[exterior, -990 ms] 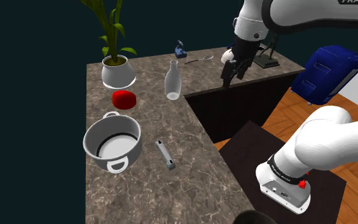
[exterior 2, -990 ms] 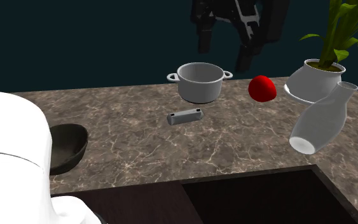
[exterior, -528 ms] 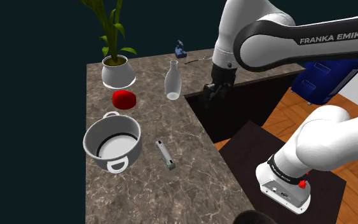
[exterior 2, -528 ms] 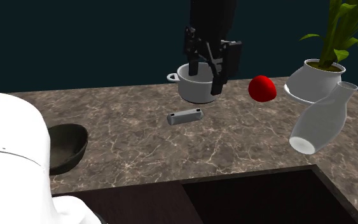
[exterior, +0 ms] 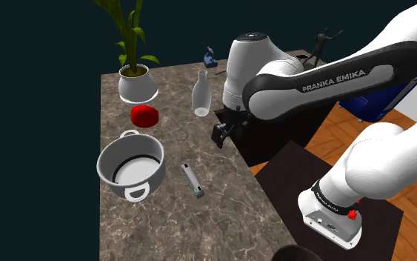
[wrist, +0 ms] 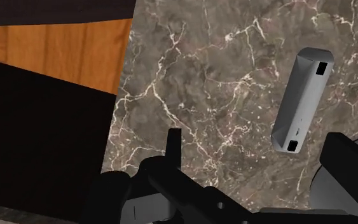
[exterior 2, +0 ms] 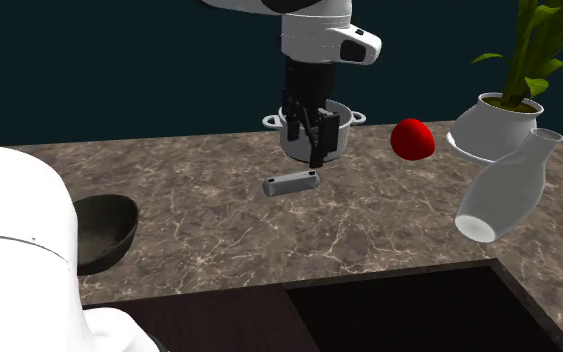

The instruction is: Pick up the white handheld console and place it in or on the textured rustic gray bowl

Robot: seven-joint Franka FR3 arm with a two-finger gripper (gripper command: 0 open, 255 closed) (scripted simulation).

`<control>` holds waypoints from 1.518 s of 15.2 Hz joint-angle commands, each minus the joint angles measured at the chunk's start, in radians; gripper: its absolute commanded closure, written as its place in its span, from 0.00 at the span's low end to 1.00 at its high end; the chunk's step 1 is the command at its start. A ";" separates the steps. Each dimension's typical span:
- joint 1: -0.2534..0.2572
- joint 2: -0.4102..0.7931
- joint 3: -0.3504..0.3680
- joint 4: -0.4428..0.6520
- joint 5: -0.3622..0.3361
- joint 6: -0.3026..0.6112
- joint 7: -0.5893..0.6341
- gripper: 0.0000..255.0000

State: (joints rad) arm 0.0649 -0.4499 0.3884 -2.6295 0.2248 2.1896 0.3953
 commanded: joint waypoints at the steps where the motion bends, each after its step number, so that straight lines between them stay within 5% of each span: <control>1: 0.001 0.065 0.039 0.001 0.004 0.069 0.050 0.00; 6: -0.019 0.273 0.134 0.044 -0.056 0.235 0.200 0.00; 11: -0.029 0.513 0.185 0.126 -0.239 0.369 0.422 0.00; 15: 0.030 0.690 0.141 0.214 -0.410 0.430 0.601 0.00; 23: 0.088 0.798 0.067 0.226 -0.516 0.515 0.677 0.00</control>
State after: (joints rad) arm 0.1469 0.3373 0.4634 -2.4033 -0.2803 2.6952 1.0647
